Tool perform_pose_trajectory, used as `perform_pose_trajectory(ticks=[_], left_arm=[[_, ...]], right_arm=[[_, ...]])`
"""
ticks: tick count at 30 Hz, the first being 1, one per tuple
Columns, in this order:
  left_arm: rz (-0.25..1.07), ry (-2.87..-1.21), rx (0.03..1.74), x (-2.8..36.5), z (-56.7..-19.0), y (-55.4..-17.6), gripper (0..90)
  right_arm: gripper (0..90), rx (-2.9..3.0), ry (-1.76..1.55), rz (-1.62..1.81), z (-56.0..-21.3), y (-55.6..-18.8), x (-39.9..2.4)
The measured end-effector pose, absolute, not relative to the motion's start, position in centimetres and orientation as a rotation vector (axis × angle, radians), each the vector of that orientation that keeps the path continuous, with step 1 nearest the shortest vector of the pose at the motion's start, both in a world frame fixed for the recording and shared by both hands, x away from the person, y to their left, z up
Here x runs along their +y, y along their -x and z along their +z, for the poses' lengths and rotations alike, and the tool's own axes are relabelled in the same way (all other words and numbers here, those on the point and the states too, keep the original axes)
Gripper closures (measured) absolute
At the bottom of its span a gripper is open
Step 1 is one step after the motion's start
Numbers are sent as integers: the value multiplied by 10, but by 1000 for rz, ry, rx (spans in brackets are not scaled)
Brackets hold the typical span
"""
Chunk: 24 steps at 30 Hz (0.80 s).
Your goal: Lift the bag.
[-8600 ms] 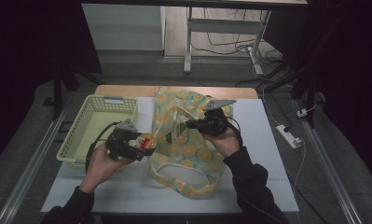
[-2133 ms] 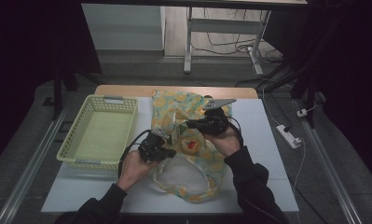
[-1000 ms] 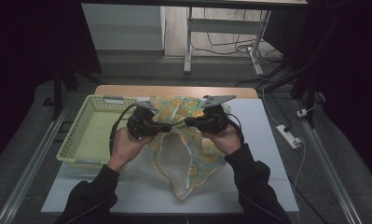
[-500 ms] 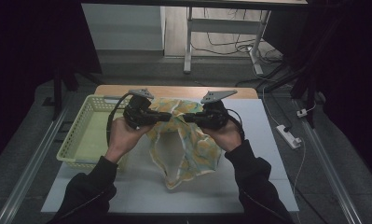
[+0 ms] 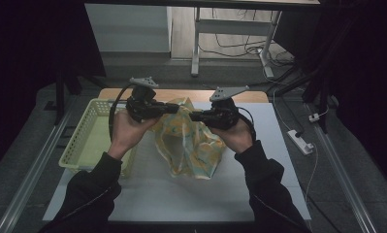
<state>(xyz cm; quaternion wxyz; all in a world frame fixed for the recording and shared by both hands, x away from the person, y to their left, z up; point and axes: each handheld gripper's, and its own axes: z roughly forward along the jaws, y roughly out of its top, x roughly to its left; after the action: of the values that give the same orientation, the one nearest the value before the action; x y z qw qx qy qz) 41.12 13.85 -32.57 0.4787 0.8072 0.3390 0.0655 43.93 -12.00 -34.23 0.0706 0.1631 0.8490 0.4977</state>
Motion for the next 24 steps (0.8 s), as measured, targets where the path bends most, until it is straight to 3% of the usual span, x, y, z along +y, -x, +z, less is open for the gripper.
perform_pose_trajectory(ticks=[24], left_arm=[[238,-1893,817,142,-268,-424,900]], right_arm=[[900,2457,-445,1550,-292,-439,-120]])
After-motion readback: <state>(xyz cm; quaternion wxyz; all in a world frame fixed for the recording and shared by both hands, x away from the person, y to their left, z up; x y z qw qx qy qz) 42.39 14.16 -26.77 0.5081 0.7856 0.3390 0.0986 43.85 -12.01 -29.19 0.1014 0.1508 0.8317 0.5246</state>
